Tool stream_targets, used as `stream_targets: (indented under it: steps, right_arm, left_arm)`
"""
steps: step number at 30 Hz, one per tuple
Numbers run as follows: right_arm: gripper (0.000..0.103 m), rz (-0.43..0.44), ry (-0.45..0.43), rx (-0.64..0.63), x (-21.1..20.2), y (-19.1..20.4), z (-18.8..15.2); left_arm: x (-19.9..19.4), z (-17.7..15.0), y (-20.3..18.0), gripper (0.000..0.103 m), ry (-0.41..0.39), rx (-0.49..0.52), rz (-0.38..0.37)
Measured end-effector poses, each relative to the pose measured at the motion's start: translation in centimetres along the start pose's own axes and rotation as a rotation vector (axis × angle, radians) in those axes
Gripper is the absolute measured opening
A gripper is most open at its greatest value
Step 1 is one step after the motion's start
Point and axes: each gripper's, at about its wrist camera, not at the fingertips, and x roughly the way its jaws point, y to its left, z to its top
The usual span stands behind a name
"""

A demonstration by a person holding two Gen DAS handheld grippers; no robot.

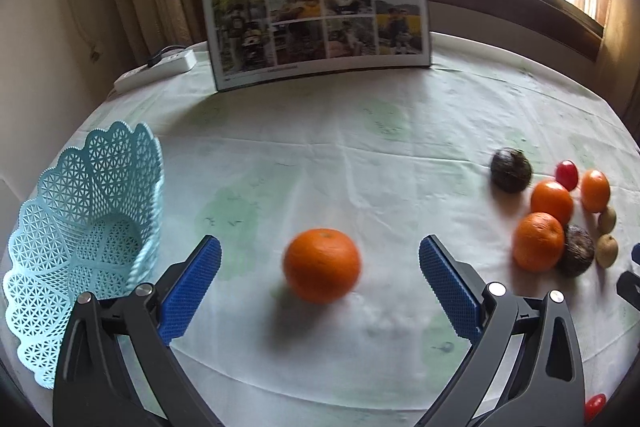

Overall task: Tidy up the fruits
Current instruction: 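Grasp the lone orange with the left tool while the right tool grasps a tan round fruit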

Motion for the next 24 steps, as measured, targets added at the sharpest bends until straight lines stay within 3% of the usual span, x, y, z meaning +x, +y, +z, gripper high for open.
stream_targets:
  steps: [7,11,20,24]
  right_arm:
    - [0.098,0.016,0.001,0.0,0.1,0.0,0.0]
    - [0.098,0.018,0.001,0.003,0.1,0.0,0.0]
    - [0.098,0.011,0.0,-0.004,0.1,0.2,-0.1]
    - [0.097,0.002,0.0,-0.007,-0.1,0.3,-0.1]
  left_arm:
    - [0.2,0.0,-0.5,0.07,0.004,0.025,-0.075]
    - [-0.1,0.1,-1.8,0.069,-0.015,0.081,-0.057]
    - [0.7,0.4,0.1,0.065,0.036,0.0,-0.077]
    - [1.2,0.4,0.1,0.054,0.061,-0.002,-0.078]
